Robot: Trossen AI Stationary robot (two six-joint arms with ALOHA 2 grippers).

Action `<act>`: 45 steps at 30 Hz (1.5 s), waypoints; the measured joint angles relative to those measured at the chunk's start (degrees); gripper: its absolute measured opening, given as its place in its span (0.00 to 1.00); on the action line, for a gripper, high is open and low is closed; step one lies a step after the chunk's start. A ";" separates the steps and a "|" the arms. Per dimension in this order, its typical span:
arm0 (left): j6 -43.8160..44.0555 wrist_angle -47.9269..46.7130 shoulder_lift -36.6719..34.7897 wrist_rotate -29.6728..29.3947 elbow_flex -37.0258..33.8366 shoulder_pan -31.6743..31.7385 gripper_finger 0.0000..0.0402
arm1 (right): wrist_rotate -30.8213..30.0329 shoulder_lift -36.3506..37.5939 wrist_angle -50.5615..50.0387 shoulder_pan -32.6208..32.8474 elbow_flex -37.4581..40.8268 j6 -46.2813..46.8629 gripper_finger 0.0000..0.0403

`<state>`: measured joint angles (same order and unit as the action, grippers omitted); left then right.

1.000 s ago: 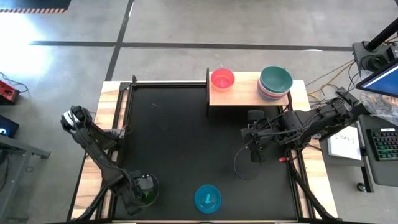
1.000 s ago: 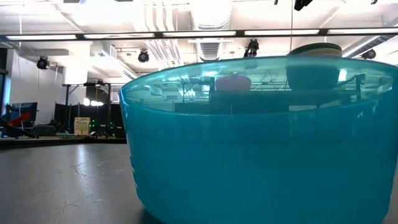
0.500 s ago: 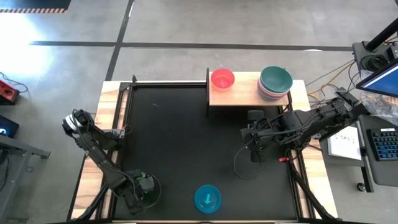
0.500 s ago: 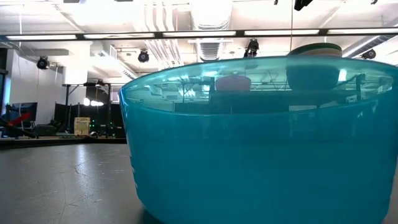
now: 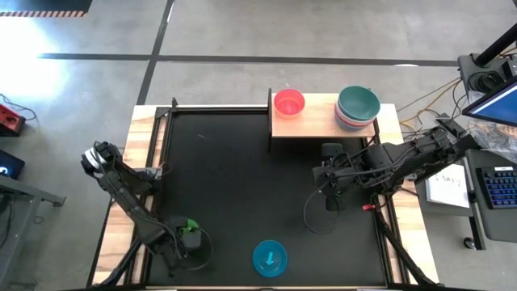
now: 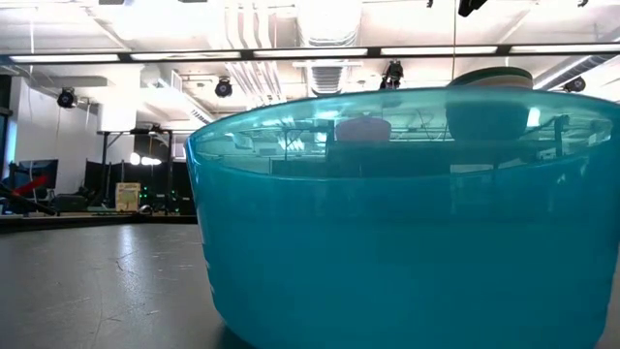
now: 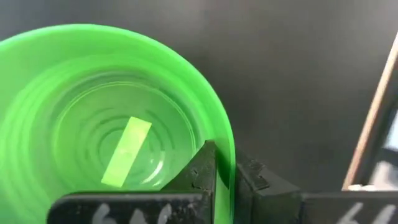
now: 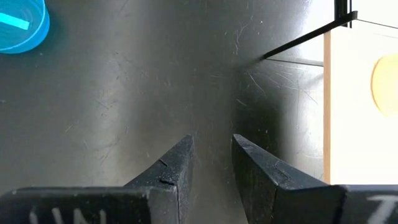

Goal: Place and stack bowls onto a shelf
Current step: Stack the green bowl on top of the red stacked bowls on the shelf

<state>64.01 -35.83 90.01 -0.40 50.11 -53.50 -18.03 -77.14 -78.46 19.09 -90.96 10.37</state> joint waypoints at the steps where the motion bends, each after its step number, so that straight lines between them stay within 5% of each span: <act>1: -1.83 -2.09 -0.01 -0.19 0.77 0.42 0.00 | 0.01 0.00 0.00 -0.01 0.00 0.00 0.24; 7: -14.58 -12.33 -0.01 -4.64 7.58 2.93 0.00 | -0.01 0.00 0.00 -0.02 0.00 -0.02 0.24; 14: -39.93 -12.62 -0.01 -18.81 14.39 5.61 0.00 | 0.00 0.00 0.00 -0.01 -0.01 0.03 0.24; 19: -47.82 -12.47 -0.06 -19.78 18.93 9.23 0.00 | -0.17 0.00 1.99 -0.10 0.00 -0.78 0.24; 25: -60.39 -9.62 -0.06 -19.67 21.46 11.52 0.00 | 0.00 0.00 6.94 -0.10 -0.02 -21.90 0.24; 31: -69.31 -5.02 -0.06 -19.63 21.87 14.93 0.00 | 0.00 0.00 11.02 -0.10 -0.02 -30.86 0.24; 38: -75.77 -1.47 -0.06 -13.88 21.29 21.21 0.00 | 0.37 0.00 18.68 -0.13 -0.02 -6.62 0.24; 45: -86.95 5.50 -0.06 -7.77 20.87 27.76 0.00 | 0.04 -0.52 22.56 -0.39 -0.02 -1.36 0.24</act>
<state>-22.95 -30.33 89.95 -8.17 70.98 -25.74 -17.99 -77.67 -55.89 18.70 -90.98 9.01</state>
